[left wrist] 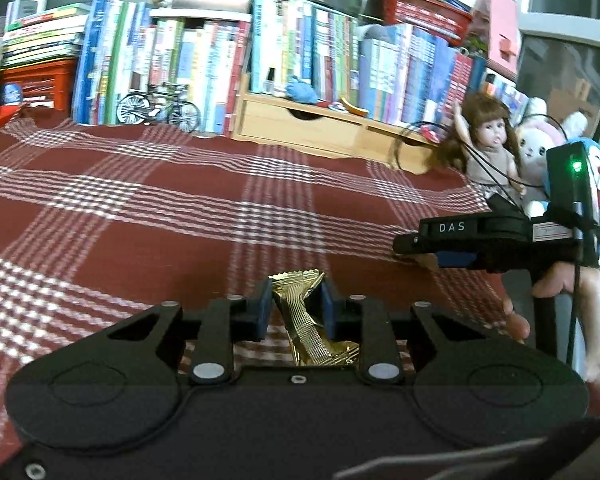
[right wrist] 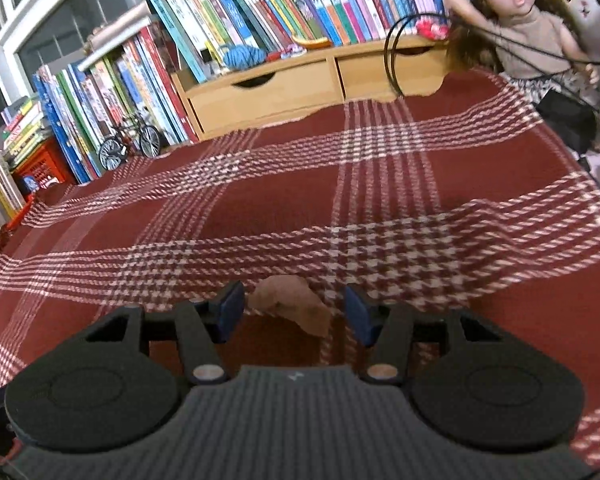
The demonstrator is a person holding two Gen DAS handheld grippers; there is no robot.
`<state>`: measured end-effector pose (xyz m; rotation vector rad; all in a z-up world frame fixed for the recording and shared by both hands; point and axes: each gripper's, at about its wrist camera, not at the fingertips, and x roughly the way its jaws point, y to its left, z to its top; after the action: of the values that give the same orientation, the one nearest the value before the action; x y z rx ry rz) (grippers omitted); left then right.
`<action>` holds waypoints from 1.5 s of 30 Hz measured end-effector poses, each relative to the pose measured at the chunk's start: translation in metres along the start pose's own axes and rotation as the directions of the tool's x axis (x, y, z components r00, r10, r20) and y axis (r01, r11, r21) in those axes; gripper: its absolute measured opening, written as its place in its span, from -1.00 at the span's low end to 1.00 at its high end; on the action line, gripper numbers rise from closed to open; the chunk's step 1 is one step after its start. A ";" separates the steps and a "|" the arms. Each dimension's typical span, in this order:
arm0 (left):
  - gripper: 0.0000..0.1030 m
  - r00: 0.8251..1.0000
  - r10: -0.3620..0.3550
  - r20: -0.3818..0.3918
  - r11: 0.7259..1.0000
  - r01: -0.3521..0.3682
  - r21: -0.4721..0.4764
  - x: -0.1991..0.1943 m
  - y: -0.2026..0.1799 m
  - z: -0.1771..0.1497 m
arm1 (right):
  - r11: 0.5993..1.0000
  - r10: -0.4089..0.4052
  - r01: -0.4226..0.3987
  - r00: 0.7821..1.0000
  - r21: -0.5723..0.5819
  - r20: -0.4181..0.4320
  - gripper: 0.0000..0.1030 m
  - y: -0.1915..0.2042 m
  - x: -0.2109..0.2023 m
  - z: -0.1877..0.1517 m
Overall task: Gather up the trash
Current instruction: 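Grasp the gold foil scrap with the left tool while the right tool grasps a brown peel piece, then lower the gold scrap and brown piece into the bin and open both tools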
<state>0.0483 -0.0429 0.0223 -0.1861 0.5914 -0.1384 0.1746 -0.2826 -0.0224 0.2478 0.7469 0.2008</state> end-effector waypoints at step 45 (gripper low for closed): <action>-0.53 0.992 0.067 -0.106 0.988 -0.051 0.147 -0.191 0.009 -0.120 | 0.955 0.226 -0.221 0.974 -0.197 0.000 -0.41 0.086 -0.217 -0.190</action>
<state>-0.1756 -0.0156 0.0258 -0.0209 0.6945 -0.1340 -0.1207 -0.2299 0.0081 0.1464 0.6706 0.4833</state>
